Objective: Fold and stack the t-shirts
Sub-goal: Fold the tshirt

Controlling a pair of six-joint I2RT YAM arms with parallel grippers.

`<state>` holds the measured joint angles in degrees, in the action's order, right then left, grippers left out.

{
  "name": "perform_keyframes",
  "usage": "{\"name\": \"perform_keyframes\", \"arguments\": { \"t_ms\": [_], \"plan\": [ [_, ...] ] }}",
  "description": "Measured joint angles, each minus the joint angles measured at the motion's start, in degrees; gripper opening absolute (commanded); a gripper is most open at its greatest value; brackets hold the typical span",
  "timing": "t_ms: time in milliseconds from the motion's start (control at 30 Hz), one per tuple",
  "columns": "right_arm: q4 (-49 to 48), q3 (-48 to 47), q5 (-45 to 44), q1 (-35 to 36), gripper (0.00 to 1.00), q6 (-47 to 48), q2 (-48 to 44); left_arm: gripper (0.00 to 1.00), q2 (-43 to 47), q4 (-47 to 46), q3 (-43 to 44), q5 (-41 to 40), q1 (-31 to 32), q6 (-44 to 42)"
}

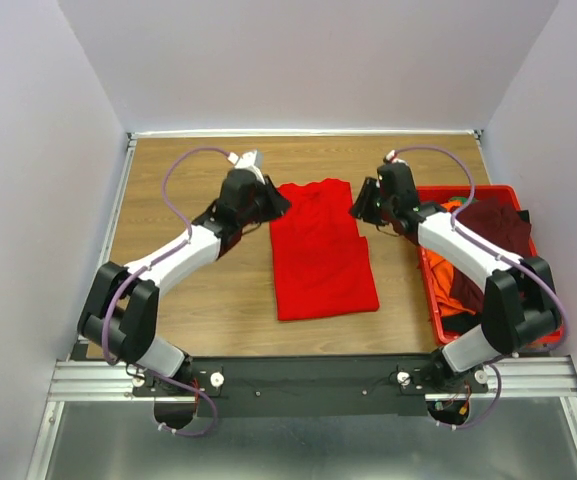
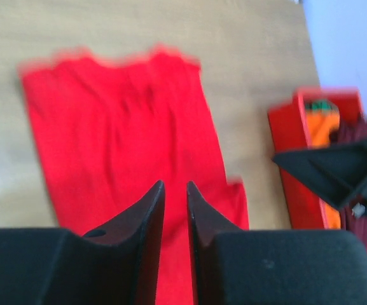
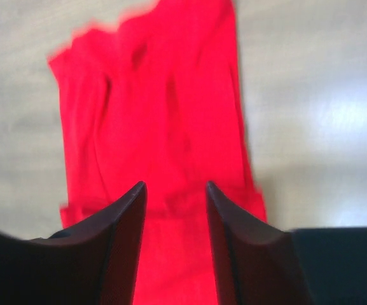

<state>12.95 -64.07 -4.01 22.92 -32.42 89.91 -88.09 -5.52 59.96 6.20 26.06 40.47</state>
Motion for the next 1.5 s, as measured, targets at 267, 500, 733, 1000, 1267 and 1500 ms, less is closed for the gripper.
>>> {"name": "perform_keyframes", "arguments": {
  "t_ms": [267,500,733,1000,1267,1500],
  "plan": [
    [0.22,14.45,4.15,0.66,0.35,-2.95,-3.56,0.16,2.49,-2.10,-15.96,-1.25,9.11,4.83],
    [-2.21,15.41,2.73,0.66,0.35,-3.50,-0.26,0.15,-4.57,-5.40,-17.88,-2.82,9.27,6.36],
    [-4.83,14.67,0.66,0.66,0.35,-4.11,4.79,0.14,-8.98,-7.37,-16.50,-3.02,7.17,6.62],
    [-8.02,15.63,0.59,0.70,0.38,-5.73,5.03,0.14,-10.40,-9.05,-15.72,-2.75,3.98,6.47],
    [-5.53,14.84,0.33,0.72,0.54,-4.55,2.86,0.32,-9.11,-6.80,-13.73,-1.86,3.56,3.28],
    [2.21,13.68,0.81,0.61,0.58,-2.71,-10.25,0.37,5.53,-1.73,-13.20,-1.73,2.16,0.72]
  ]
}}
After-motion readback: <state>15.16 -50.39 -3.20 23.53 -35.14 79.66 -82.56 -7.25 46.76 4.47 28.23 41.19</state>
